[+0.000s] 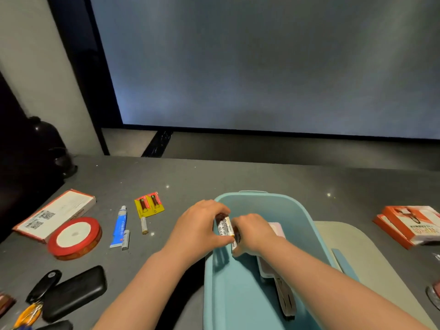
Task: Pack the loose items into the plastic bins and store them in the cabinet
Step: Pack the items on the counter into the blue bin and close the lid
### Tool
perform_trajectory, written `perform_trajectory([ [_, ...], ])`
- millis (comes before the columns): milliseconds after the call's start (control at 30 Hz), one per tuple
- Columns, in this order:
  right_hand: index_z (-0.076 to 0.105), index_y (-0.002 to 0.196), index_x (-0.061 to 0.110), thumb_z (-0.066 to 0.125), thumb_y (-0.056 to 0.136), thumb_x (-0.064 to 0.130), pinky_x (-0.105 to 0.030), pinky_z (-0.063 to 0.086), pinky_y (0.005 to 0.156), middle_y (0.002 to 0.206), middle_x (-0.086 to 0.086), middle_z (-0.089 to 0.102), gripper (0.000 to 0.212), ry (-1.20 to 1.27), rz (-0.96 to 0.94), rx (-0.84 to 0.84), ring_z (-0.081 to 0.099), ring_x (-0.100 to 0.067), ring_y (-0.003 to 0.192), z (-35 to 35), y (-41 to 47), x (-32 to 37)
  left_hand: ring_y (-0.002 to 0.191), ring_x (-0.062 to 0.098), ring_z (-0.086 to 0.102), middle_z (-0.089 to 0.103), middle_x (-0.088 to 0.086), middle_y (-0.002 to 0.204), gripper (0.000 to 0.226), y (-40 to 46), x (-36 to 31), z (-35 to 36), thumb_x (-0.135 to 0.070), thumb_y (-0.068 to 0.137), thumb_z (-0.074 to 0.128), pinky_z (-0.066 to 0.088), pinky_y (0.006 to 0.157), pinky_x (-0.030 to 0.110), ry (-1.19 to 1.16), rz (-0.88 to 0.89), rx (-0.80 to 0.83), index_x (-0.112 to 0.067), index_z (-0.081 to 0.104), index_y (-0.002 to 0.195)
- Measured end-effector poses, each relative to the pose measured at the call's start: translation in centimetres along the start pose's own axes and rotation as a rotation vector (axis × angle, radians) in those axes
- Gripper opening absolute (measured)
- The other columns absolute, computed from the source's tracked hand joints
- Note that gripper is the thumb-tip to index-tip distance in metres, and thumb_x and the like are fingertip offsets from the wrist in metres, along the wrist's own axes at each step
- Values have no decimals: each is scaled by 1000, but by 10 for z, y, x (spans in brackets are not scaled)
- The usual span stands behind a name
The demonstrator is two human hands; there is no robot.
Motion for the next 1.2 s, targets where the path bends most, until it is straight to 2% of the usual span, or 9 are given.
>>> perform_trajectory([
  [200,63,103,21,82,61,47,-31,39,69,97,0,70,53,-33,11,41,64,-24,93,5,5,-5,99,6,53,62,-16,104,48,9,3,5,-41,66,79,34,94,21,34,37,42,-28,62,109],
  [333,53,128,28,84,59,47,-31,45,82,124,6,61,78,146,55,-62,56,-21,114,-7,-14,-19,96,12,53,64,-14,95,49,18,1,10,-47,62,76,35,98,26,104,34,123,-30,62,105],
  [433,54,128,33,80,64,37,-32,46,92,128,11,58,69,188,105,-175,53,-16,119,-21,-40,-36,97,16,53,65,-11,99,53,31,-7,14,-48,62,76,37,94,26,205,61,231,-29,61,109],
  [567,57,122,36,75,68,30,-25,42,89,123,16,59,57,243,148,-324,53,-9,115,-32,-67,-47,96,20,58,66,-5,102,52,48,-25,25,-43,64,78,39,72,28,342,123,391,-24,61,110],
  [667,58,121,35,73,70,28,-25,43,90,124,17,59,54,282,145,-330,53,-9,115,-29,-74,-44,96,21,59,66,-3,102,49,58,-32,39,-38,67,79,43,70,29,368,88,483,-20,60,109],
  [800,59,117,36,70,71,26,-21,40,77,119,16,60,48,309,137,-355,55,-10,110,-26,-76,-45,90,24,61,66,0,99,49,64,-32,54,-36,66,80,43,65,30,368,35,557,-16,60,106],
  [900,62,111,36,71,71,26,-22,40,73,114,15,62,42,325,131,-357,57,-10,105,-26,-74,-47,87,27,61,66,3,96,51,63,-30,63,-34,62,83,50,68,35,352,-12,619,-14,59,103],
  [1033,61,114,34,73,71,28,-22,42,79,115,15,62,45,347,125,-374,56,-10,106,-24,-71,-49,92,28,61,64,6,102,58,64,-25,72,-29,60,86,53,78,40,308,-66,735,-13,56,107],
  [1200,62,113,35,73,71,28,-24,45,79,114,13,63,44,357,120,-362,58,-12,103,-23,-68,-46,102,27,58,60,4,116,69,68,-20,75,-32,60,87,50,86,39,272,-99,725,-15,51,117],
])
Point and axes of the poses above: each hand's wrist, its own y-axis towards the middle knuckle, its own z-axis out of the palm, x = y × z, the point moved 1 cm from there along y, towards the middle knuckle
